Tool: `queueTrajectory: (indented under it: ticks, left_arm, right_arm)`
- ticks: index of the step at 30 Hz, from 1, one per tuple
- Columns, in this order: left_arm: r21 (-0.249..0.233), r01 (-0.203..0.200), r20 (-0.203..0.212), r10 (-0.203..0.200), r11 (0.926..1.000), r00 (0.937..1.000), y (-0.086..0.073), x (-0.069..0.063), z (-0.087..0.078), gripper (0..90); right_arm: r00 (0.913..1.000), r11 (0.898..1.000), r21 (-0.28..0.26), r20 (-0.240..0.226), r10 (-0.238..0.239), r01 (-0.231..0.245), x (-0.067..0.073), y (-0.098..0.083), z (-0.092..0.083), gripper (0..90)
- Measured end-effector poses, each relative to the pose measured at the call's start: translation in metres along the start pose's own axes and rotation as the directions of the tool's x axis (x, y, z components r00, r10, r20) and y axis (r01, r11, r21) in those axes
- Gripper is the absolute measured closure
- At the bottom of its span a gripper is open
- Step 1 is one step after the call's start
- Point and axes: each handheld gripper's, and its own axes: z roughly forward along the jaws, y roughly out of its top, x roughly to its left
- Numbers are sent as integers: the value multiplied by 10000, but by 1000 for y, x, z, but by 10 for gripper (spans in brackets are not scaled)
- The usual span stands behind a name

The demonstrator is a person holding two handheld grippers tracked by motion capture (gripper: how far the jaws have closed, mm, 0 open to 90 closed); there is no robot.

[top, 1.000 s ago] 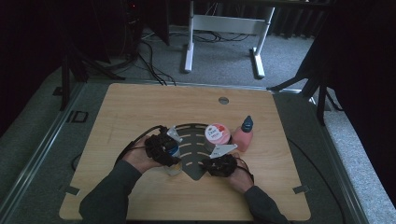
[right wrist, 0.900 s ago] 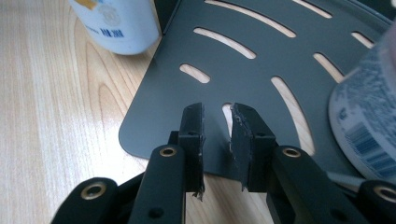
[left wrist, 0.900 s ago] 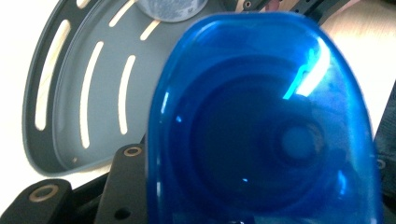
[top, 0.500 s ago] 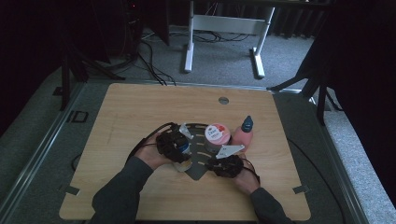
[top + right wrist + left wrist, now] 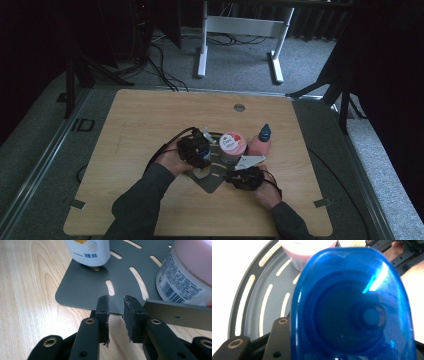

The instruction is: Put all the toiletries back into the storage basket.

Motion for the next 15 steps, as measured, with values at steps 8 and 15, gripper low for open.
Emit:
queueTrajectory:
  ticks: [8,15]
  left_arm:
    - [78,-13,-162,14,10000,9999,8,1,6,548]
    - [41,152,-342,-151,9999,9993,14,4,11,548]
  right_arm:
    - [10000,10000,14,50,62,-62,-1,-2,-2,739]
    - [9999,10000,-2,47,97,-97,-2,-3,-2,739]
